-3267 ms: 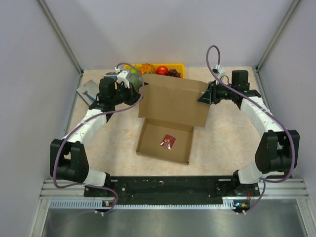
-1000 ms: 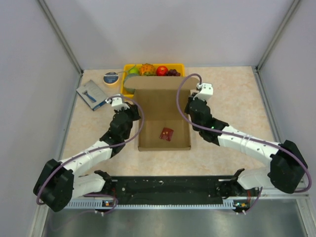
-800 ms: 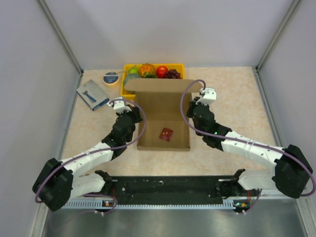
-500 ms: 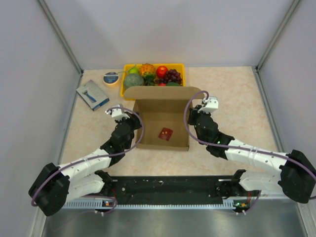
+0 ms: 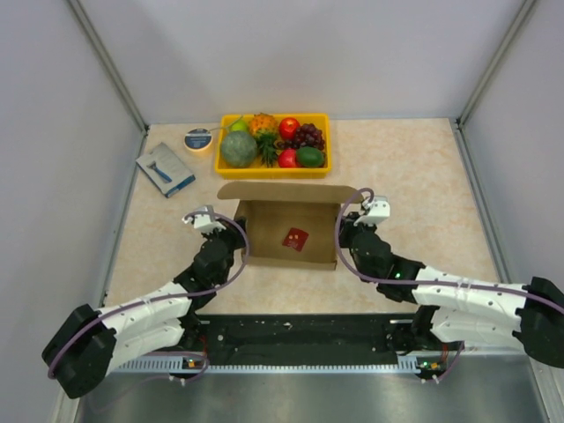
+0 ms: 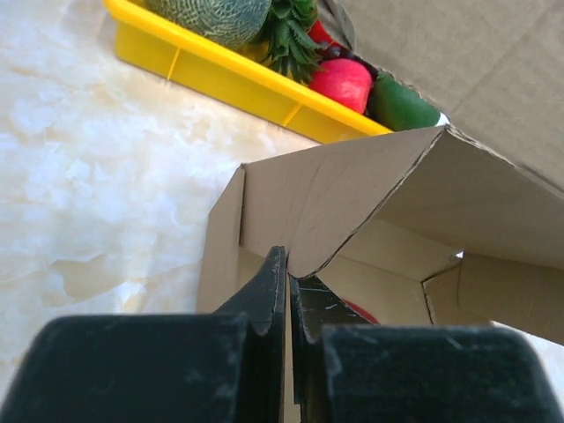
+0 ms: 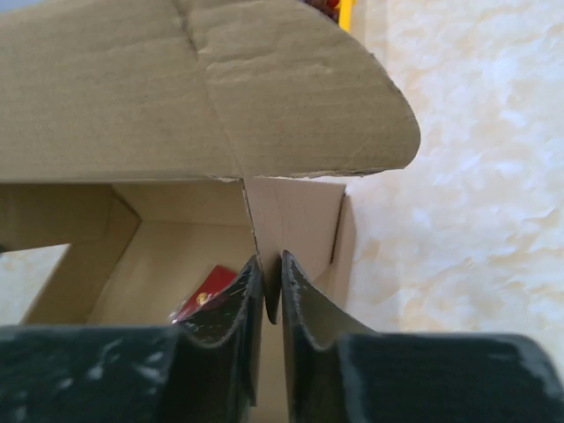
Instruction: Fold the paper box
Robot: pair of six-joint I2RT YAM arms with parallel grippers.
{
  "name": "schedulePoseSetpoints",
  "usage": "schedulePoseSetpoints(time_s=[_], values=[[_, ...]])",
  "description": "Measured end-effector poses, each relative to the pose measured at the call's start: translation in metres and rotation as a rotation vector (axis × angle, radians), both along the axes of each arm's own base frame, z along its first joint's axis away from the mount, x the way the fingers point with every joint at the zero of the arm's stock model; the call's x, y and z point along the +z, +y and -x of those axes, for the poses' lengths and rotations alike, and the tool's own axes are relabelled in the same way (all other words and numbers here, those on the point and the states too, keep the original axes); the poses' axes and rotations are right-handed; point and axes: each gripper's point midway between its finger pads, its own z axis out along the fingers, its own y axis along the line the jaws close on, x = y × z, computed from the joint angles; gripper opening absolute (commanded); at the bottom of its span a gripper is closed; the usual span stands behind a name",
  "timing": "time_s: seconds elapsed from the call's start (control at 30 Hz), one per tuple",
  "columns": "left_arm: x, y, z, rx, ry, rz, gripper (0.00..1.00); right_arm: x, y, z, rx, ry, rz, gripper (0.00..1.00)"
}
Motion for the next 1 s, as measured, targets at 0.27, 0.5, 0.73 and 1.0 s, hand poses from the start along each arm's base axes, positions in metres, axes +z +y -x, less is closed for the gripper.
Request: schedulePoseSetpoints(time_s=[0.27, 0.5, 0.73, 1.0], values=[[-0.042, 0.014, 0.017, 0.006, 0.056, -0.028, 0.00, -0.033, 0.000, 0.049, 0.128, 0.290, 0.015, 0.74], [-0.068, 0.021, 0.026, 0.007, 0.115, -0.076, 0.00, 0.013, -0.021, 0.132, 0.425, 0.470, -0.050, 0.93], [-0.067, 0.022, 0.027, 0.006, 0.115, -0.079, 0.00, 0.209, -0.020, 0.136, 0.541, 0.264, -0.255, 0.97], [-0.048, 0.014, 0.046, -0.100, 0.143, -0.047, 0.42, 0.216, 0.068, -0.021, 0.571, 0.423, -0.409, 0.53]])
